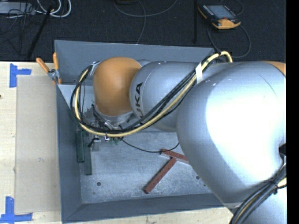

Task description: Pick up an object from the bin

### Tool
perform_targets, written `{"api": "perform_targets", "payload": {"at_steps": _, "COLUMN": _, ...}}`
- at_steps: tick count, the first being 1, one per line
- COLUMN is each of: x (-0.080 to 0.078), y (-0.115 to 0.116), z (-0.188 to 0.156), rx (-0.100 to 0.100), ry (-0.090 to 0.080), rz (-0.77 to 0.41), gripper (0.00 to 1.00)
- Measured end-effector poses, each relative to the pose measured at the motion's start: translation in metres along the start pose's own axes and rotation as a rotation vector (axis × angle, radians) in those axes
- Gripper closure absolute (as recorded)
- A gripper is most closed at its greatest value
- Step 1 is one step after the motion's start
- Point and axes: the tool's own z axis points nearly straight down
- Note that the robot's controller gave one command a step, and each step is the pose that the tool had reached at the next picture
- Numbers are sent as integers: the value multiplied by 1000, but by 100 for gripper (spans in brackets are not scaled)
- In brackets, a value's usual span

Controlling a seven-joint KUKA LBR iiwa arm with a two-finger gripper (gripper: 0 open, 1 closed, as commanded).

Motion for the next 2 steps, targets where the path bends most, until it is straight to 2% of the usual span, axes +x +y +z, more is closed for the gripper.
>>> {"api": "perform_targets", "payload": {"at_steps": 1, "x": 1, "y": -1, "z": 1, "rx": -1, "ry": 1, "rz": 3, "gripper": 0}}
{"api": "perform_targets", "payload": {"at_steps": 2, "x": 70, "y": -17, "z": -98, "rx": -2, "ry": 0, "rz": -86, "gripper": 0}}
